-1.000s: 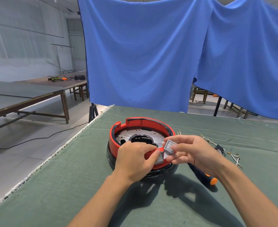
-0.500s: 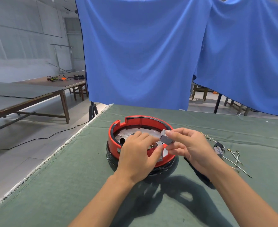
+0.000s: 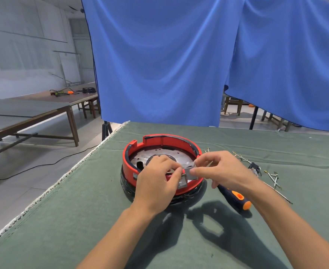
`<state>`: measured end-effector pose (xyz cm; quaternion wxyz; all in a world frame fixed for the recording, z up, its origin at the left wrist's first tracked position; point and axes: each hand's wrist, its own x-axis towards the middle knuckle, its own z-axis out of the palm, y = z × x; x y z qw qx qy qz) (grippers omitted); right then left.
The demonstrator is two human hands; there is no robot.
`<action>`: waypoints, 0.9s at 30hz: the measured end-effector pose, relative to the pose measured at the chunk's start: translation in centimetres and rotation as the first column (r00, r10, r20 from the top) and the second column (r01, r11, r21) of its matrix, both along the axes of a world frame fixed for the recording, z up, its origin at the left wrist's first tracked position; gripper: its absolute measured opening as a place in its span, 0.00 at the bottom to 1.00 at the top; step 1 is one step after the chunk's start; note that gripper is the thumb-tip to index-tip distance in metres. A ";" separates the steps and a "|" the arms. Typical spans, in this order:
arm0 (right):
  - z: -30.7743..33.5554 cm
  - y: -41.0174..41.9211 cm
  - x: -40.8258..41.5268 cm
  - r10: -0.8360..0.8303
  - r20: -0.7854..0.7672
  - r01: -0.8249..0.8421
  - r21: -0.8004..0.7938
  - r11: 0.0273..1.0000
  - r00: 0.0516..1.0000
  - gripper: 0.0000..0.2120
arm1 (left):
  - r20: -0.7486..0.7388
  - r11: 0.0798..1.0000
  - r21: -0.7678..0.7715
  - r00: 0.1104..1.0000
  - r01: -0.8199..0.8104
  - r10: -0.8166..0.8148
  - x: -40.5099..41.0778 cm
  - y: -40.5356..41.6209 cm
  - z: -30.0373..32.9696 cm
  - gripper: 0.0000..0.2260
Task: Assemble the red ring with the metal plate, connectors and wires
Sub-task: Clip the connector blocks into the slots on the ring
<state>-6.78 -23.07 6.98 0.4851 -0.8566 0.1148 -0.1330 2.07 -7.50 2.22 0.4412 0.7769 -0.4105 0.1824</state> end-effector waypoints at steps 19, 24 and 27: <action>-0.5 0.3 0.3 -0.128 -0.156 0.066 -0.352 0.934 0.979 0.13 | 0.169 0.953 0.264 0.980 -0.148 0.106 0.2 -0.1 0.0 0.18; -0.7 0.4 0.4 -0.075 -0.158 0.027 -0.287 0.957 0.984 0.08 | 0.166 0.959 0.242 0.980 -0.145 0.107 0.1 -0.2 -0.1 0.18; -0.8 -0.1 0.4 -0.047 -0.135 0.018 -0.207 0.978 0.990 0.05 | 0.178 0.959 0.241 0.978 -0.151 0.110 0.0 -0.2 -0.2 0.17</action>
